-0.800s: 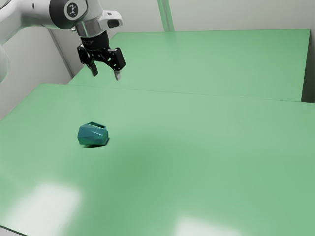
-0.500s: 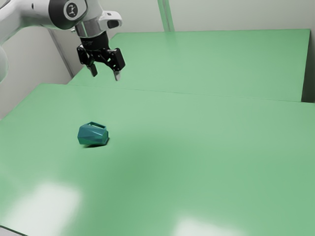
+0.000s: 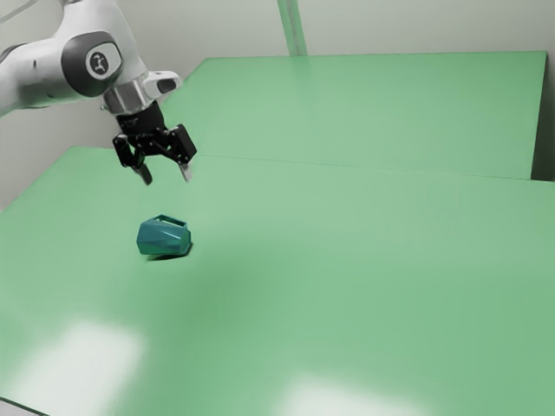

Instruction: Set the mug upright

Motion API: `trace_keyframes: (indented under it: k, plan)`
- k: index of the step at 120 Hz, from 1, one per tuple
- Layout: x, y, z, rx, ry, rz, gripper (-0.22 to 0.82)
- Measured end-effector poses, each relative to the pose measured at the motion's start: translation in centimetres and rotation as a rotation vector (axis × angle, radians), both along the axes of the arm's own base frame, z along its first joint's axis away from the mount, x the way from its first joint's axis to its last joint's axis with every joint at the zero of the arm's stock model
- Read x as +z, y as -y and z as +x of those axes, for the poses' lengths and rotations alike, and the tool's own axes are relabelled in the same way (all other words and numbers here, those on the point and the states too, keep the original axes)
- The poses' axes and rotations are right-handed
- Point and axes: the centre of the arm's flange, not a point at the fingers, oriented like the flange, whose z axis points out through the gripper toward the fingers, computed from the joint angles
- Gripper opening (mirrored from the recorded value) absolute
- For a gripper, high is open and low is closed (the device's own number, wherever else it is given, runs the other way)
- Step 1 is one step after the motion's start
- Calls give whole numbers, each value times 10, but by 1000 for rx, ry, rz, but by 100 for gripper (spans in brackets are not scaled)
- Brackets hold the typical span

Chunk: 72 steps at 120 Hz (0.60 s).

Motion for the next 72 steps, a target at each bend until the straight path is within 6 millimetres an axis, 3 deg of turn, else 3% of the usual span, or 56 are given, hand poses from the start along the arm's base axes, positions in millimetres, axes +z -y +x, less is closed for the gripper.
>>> trace_keyframes:
  k: [28, 61, 72]
  plan:
    - [-60, -103, 10, 164, -34, -94, 60]
    - [-105, -192, 3, 102, 16, -231, 60]
    - [-122, -212, 4, 56, 66, -292, 60]
